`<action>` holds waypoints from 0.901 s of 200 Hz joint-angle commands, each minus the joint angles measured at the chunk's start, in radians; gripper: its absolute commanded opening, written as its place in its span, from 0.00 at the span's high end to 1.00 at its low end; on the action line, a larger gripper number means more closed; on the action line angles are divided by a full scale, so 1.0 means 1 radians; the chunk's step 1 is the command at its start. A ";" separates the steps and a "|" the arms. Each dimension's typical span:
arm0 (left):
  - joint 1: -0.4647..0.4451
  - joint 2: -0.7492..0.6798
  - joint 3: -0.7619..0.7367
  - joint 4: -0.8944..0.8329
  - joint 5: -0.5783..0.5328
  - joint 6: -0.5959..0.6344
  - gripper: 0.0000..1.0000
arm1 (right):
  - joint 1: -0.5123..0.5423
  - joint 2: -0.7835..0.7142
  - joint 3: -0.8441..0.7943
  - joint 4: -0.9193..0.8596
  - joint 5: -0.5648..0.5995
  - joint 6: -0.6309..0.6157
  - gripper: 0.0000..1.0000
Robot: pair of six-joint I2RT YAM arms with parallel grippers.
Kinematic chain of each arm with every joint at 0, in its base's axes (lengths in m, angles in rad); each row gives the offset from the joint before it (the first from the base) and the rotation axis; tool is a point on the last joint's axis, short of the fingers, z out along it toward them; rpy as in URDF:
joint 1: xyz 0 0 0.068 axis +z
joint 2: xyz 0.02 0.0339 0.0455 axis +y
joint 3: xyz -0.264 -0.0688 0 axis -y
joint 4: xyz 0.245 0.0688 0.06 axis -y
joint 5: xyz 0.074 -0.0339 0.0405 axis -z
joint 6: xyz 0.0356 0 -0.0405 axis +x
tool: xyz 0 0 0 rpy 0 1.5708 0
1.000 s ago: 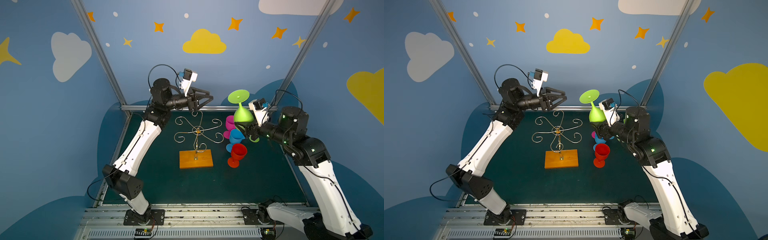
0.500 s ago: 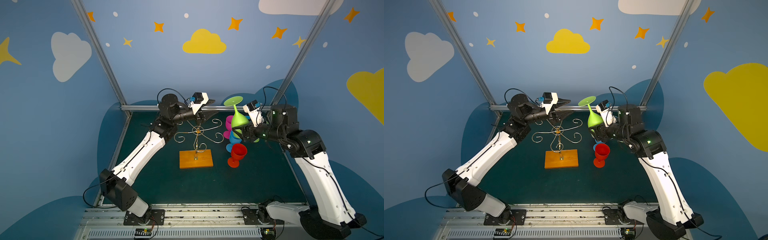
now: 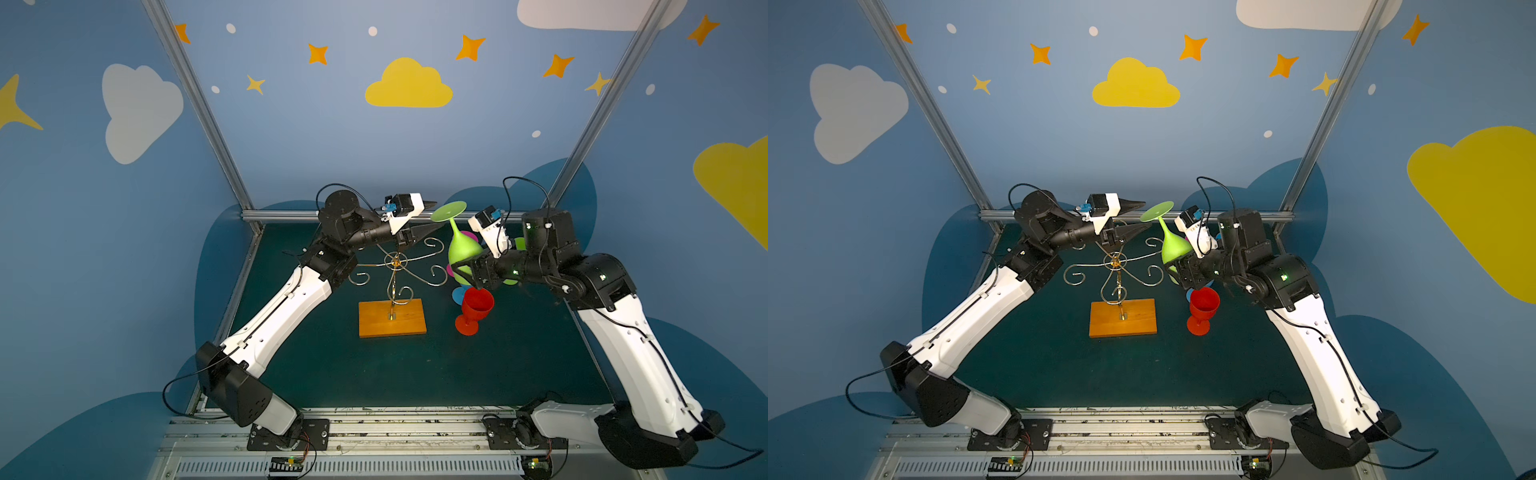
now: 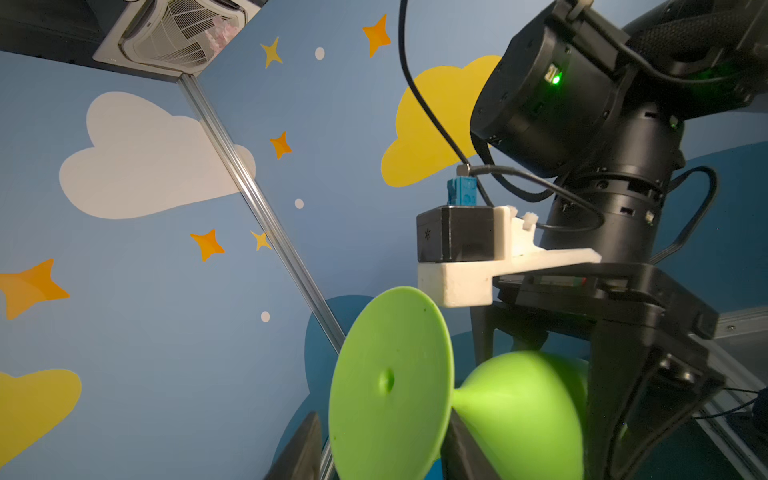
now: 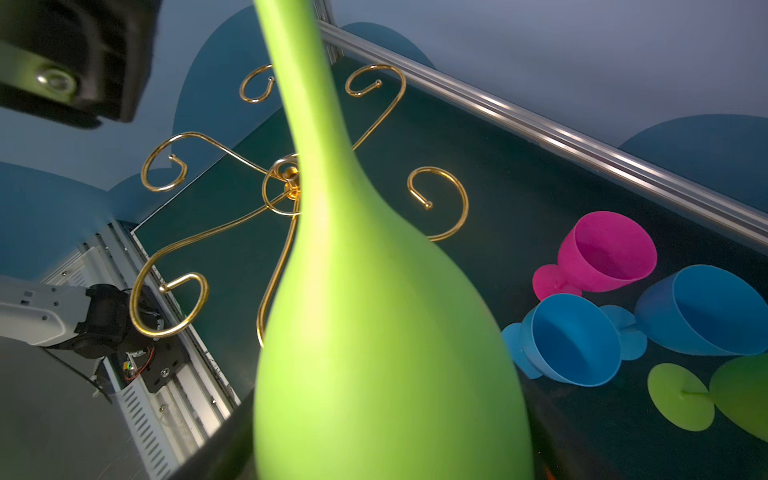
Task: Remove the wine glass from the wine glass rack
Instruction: 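Release the foot with the left gripper while the right pulls the glass away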
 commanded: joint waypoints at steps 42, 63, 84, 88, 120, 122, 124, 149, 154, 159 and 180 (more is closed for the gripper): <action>-0.009 0.000 0.009 -0.010 -0.065 0.052 0.70 | 0.044 0.006 0.018 -0.021 -0.004 0.042 0.81; -0.012 -0.004 0.001 -0.008 -0.078 0.060 0.77 | 0.056 0.008 0.019 -0.021 -0.004 0.052 0.80; -0.014 -0.012 -0.008 0.001 -0.088 0.065 0.82 | 0.065 0.010 0.019 -0.019 -0.004 0.061 0.69; -0.015 -0.014 -0.011 0.004 -0.092 0.064 0.84 | 0.065 0.010 0.020 -0.019 -0.003 0.062 0.66; -0.017 -0.030 -0.032 0.028 -0.136 0.051 0.97 | 0.067 -0.019 -0.006 0.026 -0.022 0.066 0.27; -0.017 -0.030 -0.034 0.030 -0.137 0.049 0.97 | 0.067 -0.021 -0.008 0.031 -0.022 0.065 0.26; -0.017 -0.032 -0.035 0.031 -0.139 0.046 0.97 | 0.067 -0.025 -0.011 0.034 -0.022 0.065 0.24; -0.018 -0.057 -0.067 0.051 -0.176 0.002 0.97 | 0.065 -0.058 -0.021 0.072 -0.023 0.062 0.18; -0.017 -0.062 -0.071 0.048 -0.191 -0.012 0.97 | 0.064 -0.064 -0.021 0.079 -0.025 0.062 0.17; -0.017 -0.066 -0.074 0.048 -0.206 -0.026 0.97 | 0.062 -0.071 -0.021 0.087 -0.027 0.060 0.16; -0.017 -0.083 -0.103 0.051 -0.271 -0.121 0.97 | 0.051 -0.106 -0.021 0.138 -0.031 0.061 0.14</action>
